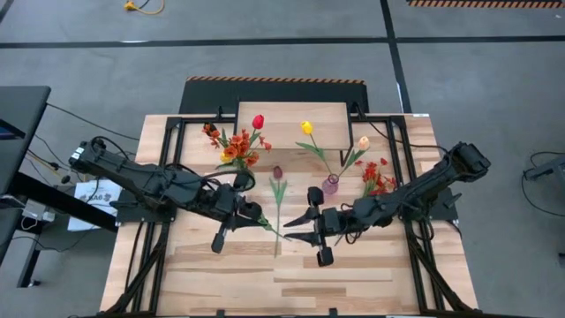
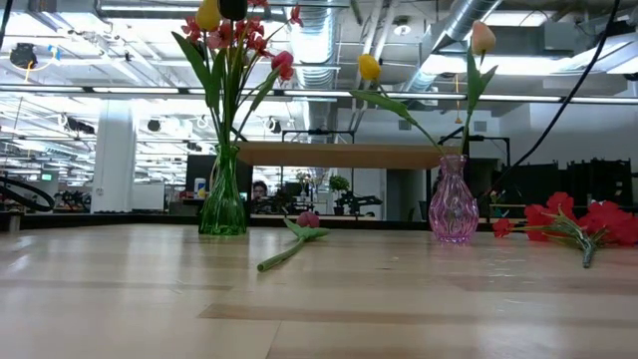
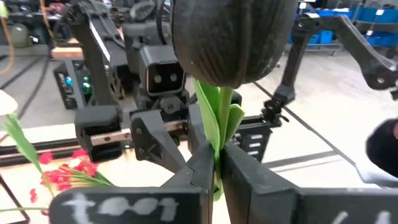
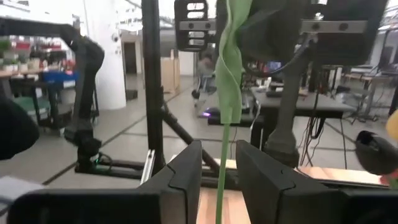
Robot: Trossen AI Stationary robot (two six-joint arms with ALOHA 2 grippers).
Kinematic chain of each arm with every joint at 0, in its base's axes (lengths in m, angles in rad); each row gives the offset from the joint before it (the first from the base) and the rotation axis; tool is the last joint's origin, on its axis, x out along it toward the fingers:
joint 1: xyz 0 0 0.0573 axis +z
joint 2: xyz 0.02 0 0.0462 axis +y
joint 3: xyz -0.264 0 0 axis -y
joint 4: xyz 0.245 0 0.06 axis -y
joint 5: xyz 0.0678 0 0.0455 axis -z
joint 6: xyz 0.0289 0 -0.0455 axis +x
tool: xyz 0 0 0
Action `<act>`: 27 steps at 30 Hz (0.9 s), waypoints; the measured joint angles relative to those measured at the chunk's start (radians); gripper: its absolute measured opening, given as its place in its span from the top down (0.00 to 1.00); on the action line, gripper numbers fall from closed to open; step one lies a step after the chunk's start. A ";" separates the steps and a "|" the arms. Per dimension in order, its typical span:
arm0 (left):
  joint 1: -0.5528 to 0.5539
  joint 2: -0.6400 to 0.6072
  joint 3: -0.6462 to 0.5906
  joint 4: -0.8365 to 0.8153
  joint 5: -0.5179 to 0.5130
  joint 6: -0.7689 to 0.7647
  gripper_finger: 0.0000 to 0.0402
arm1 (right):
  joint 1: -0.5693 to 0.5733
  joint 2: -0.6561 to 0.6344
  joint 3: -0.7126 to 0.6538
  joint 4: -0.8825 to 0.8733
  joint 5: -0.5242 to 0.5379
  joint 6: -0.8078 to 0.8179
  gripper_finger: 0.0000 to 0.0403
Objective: Pick and place flowers into a vace then onto a shelf
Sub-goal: Put the black tulip into the purple vase
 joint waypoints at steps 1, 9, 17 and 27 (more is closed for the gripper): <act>0.000 0.000 -0.003 -0.001 0.009 -0.002 0.99 | 0.002 0.000 0.009 -0.020 0.000 0.000 0.77; -0.001 0.020 -0.006 -0.032 0.031 -0.003 0.99 | -0.007 0.000 0.128 -0.260 -0.001 0.031 0.76; -0.001 0.056 -0.006 -0.021 0.054 0.007 0.99 | -0.023 0.000 0.149 -0.298 -0.078 0.035 0.69; 0.004 0.074 -0.005 0.063 0.019 0.041 0.99 | -0.026 0.000 0.150 -0.306 -0.084 0.036 0.57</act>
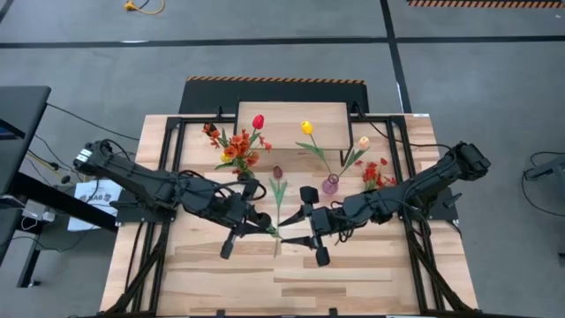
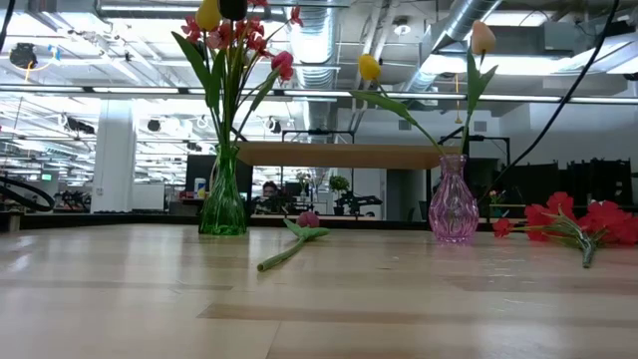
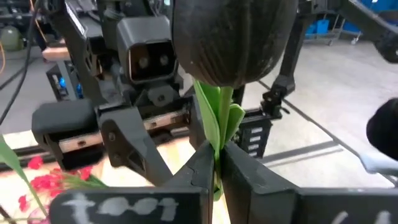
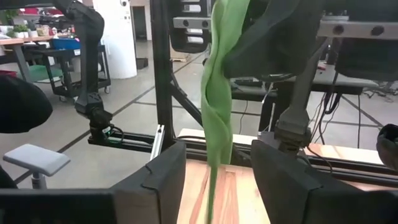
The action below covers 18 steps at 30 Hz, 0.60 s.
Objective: Pick and place flowers into a vace then onto a shelf
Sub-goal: Put the black tulip into the purple vase
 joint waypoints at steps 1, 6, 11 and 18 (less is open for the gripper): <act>0.005 0.007 0.000 0.012 0.001 0.000 0.99 | -0.001 0.000 0.000 0.000 0.000 0.000 0.56; 0.021 0.038 0.000 0.030 0.017 0.000 0.99 | -0.003 0.000 0.000 0.000 0.002 -0.001 0.54; 0.032 0.042 0.000 0.035 0.024 -0.003 0.99 | -0.003 0.000 0.000 0.000 0.004 -0.002 0.55; 0.036 0.042 0.000 0.040 0.025 -0.006 0.99 | -0.018 0.000 0.000 0.001 0.004 -0.010 0.63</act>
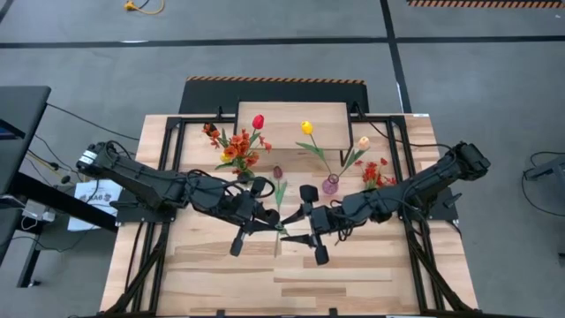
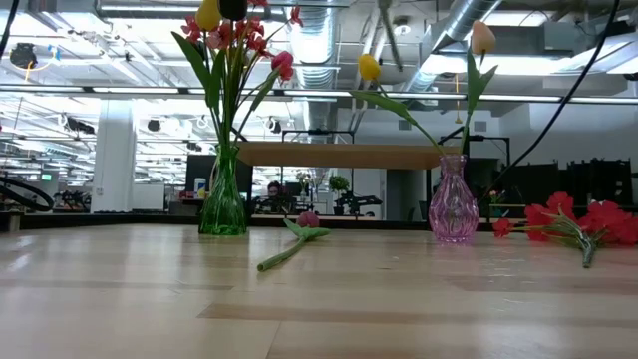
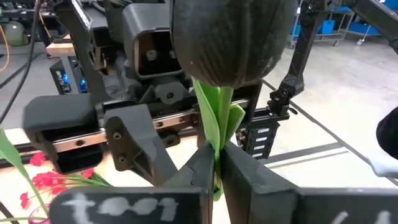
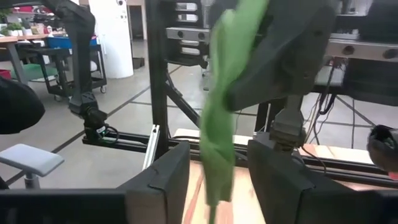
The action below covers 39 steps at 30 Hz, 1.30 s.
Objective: Pick and place flowers into a vace then onto a shelf
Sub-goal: Put the black tulip into the purple vase
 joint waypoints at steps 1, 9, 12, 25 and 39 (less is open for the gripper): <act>0.000 0.000 0.000 -0.001 0.000 0.000 0.99 | -0.004 0.000 0.000 0.000 0.000 0.000 0.66; 0.000 0.000 0.000 -0.002 -0.002 -0.012 0.94 | -0.024 0.000 0.000 0.001 -0.028 -0.001 0.97; -0.001 0.000 0.000 -0.001 -0.020 -0.014 0.92 | -0.024 0.000 0.000 0.002 -0.025 0.000 0.98; -0.040 -0.030 0.000 -0.034 -0.064 -0.006 0.63 | -0.015 0.000 0.000 0.010 -0.009 0.010 0.99; -0.108 -0.223 0.000 -0.152 -0.184 -0.011 0.56 | 0.192 -0.122 -0.003 -0.044 0.375 -0.084 1.00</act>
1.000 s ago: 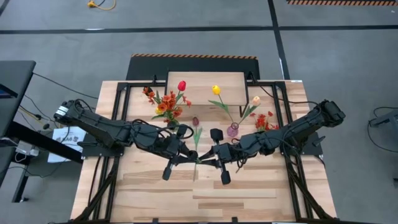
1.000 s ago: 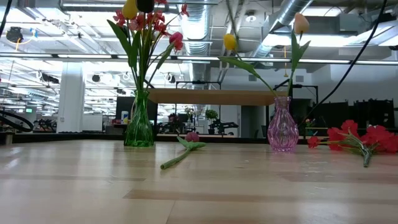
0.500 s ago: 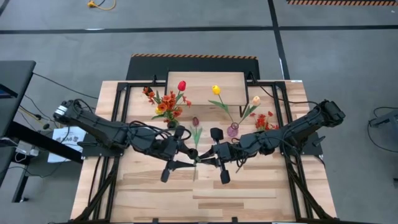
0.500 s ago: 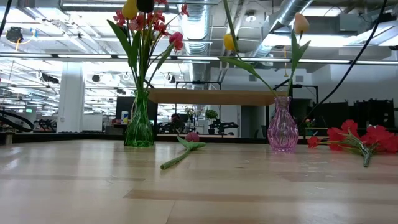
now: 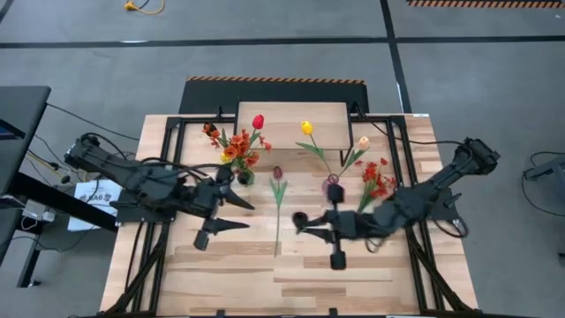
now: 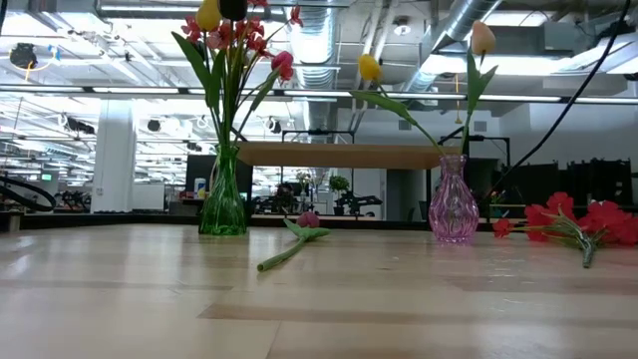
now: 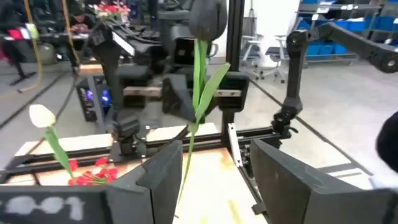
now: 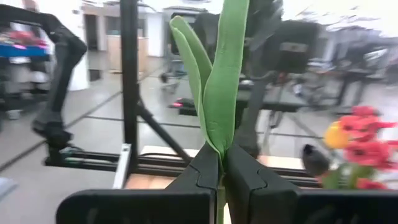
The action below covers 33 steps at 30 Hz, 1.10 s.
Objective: Pick and place flowers into a vace then onto a shelf
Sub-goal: Put the black tulip into the purple vase
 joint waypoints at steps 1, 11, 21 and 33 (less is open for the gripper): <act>-0.015 -0.006 0.000 -0.006 -0.026 0.008 0.56 | 0.028 -0.003 0.000 0.004 0.054 -0.019 1.00; -0.110 -0.013 0.000 -0.019 -0.121 0.051 0.56 | 0.129 0.013 -0.319 0.625 0.242 -0.179 1.00; -0.109 -0.013 0.000 -0.047 -0.123 0.007 0.56 | 0.120 -0.058 -0.660 1.243 0.464 -0.415 1.00; -0.109 -0.012 0.000 -0.050 -0.152 0.003 0.56 | -0.017 -0.102 -0.661 1.249 0.572 -0.576 1.00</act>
